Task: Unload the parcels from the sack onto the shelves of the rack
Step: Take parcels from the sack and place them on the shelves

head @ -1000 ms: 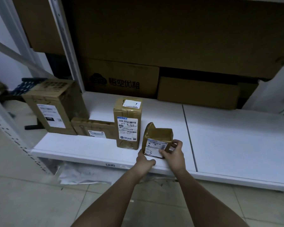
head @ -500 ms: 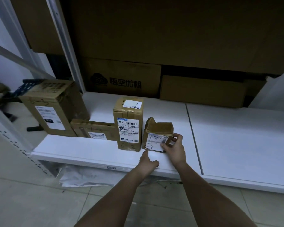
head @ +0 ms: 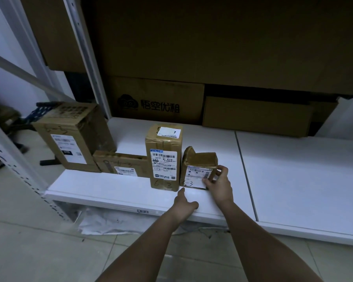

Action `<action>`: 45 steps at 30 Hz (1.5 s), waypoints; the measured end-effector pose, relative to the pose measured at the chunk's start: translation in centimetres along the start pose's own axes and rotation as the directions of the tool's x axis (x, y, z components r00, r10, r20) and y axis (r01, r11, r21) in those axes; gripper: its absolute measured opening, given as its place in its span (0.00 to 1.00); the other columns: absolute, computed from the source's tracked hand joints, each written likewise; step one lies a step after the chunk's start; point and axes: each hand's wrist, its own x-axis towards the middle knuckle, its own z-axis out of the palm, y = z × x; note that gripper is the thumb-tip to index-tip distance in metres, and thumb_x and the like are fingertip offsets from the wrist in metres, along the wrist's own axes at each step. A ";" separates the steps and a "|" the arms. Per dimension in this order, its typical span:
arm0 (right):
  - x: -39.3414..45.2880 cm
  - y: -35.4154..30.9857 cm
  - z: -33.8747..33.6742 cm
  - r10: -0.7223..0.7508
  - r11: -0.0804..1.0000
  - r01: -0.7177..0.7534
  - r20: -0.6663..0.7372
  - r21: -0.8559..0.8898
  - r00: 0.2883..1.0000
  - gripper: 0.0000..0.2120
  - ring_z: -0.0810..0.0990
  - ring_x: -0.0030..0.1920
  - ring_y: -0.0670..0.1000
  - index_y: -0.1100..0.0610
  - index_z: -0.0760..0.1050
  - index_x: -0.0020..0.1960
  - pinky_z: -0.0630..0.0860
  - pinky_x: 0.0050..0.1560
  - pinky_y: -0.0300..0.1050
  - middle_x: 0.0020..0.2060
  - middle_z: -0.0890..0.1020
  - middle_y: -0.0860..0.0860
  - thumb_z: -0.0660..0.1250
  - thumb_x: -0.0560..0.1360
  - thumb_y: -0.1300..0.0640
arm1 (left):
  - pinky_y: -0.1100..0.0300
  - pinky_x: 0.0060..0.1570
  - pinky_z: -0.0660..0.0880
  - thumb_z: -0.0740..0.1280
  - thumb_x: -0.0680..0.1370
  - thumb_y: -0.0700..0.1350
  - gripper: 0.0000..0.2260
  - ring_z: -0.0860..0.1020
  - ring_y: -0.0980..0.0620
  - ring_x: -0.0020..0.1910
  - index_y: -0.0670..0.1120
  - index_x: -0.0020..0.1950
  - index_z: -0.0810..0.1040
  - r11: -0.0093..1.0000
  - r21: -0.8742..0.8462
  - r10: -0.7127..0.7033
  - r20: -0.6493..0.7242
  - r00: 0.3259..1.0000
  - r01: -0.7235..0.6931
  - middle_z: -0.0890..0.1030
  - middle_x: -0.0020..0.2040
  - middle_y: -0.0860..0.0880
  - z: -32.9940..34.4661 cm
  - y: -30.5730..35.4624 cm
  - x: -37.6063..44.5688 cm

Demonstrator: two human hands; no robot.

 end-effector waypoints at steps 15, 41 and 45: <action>-4.0 1.0 -2.0 0.199 0.974 -0.192 0.052 -0.119 0.979 0.29 0.75 0.64 0.55 0.54 0.63 0.72 0.72 0.65 0.50 0.67 0.73 0.55 0.71 0.75 0.54 | 0.61 0.62 0.68 0.62 0.80 0.44 0.22 0.71 0.45 0.66 0.42 0.73 0.64 0.992 0.110 -0.059 -0.077 0.995 0.068 0.69 0.70 0.42 0.1 -0.4 -1.7; -26.5 -37.9 -35.3 0.388 0.910 -0.362 0.107 -0.201 0.915 0.03 0.81 0.53 0.56 0.52 0.73 0.47 0.77 0.56 0.48 0.51 0.81 0.53 0.67 0.75 0.55 | 0.50 0.48 0.77 0.62 0.77 0.40 0.10 0.77 0.43 0.44 0.44 0.36 0.71 0.935 0.355 -0.042 0.111 0.993 -0.001 0.76 0.40 0.42 -4.9 37.9 -36.5; -28.5 -36.3 -40.3 0.415 0.901 -0.400 0.065 -0.167 0.907 0.05 0.81 0.54 0.57 0.50 0.73 0.41 0.77 0.57 0.48 0.51 0.82 0.55 0.67 0.74 0.56 | 0.53 0.48 0.76 0.61 0.76 0.40 0.09 0.78 0.42 0.46 0.44 0.35 0.71 0.918 0.396 -0.024 0.136 0.990 -0.032 0.76 0.40 0.42 -0.9 39.9 -39.0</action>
